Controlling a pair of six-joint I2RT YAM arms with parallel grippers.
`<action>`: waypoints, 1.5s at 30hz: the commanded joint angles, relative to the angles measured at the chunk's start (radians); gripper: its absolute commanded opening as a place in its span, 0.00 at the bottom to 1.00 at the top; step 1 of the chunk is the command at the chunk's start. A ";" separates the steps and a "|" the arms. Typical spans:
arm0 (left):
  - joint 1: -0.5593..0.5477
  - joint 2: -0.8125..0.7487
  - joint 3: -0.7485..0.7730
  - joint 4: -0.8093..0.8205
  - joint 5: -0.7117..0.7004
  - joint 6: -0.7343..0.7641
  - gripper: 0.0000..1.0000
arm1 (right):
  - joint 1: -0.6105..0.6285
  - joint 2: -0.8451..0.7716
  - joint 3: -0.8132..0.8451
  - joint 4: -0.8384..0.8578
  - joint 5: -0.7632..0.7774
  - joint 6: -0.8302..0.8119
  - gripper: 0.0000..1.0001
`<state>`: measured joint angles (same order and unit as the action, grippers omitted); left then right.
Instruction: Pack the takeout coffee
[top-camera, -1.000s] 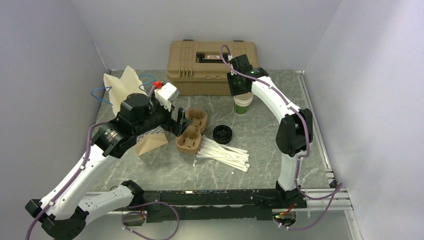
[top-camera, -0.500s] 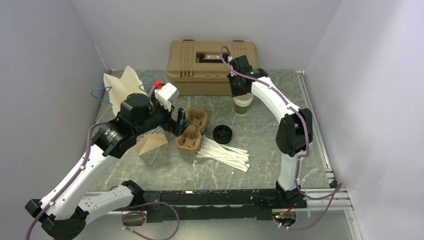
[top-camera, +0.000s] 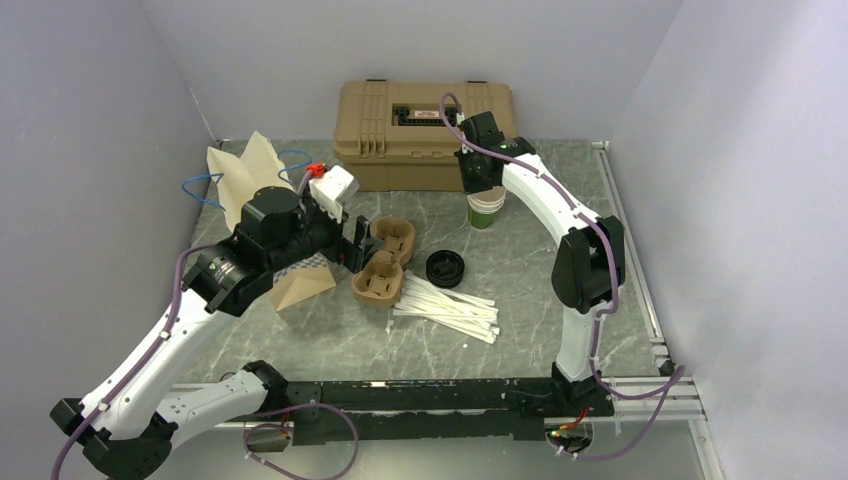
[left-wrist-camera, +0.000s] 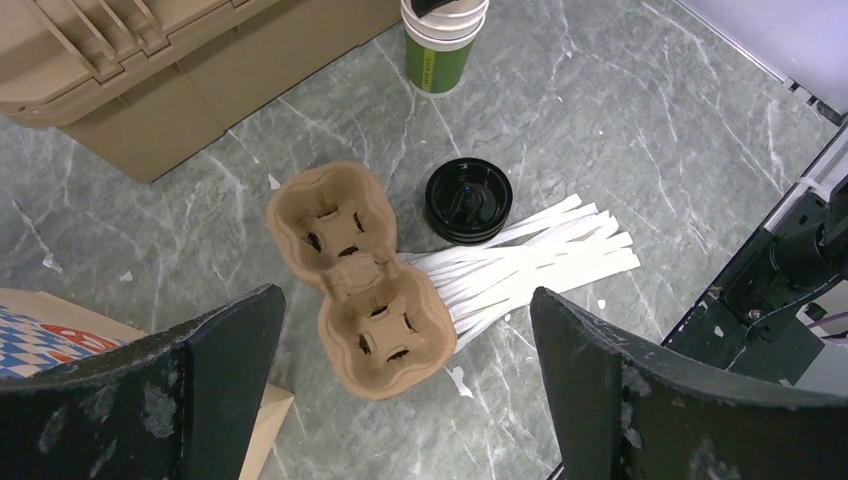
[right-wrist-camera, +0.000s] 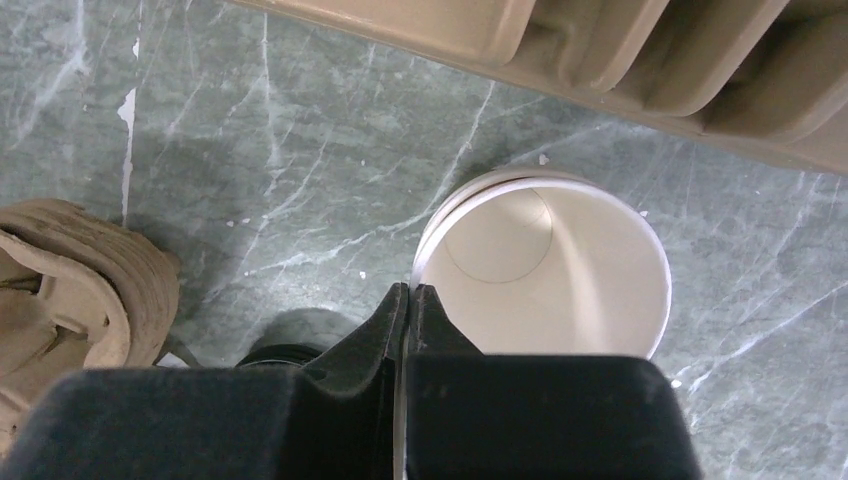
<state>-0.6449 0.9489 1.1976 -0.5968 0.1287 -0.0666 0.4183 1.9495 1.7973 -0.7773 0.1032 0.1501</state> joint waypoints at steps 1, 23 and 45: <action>-0.002 0.001 -0.001 0.014 -0.012 0.011 1.00 | -0.004 -0.011 0.009 0.015 0.035 0.009 0.00; -0.002 -0.001 0.000 0.012 -0.012 0.011 0.99 | 0.017 -0.115 0.033 0.017 0.149 0.005 0.00; -0.002 0.155 0.031 0.132 0.097 -0.271 1.00 | 0.070 -0.231 -0.068 0.021 0.138 -0.003 0.00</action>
<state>-0.6449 1.0569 1.1980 -0.5522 0.1921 -0.1833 0.4767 1.7733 1.7454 -0.7784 0.2321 0.1505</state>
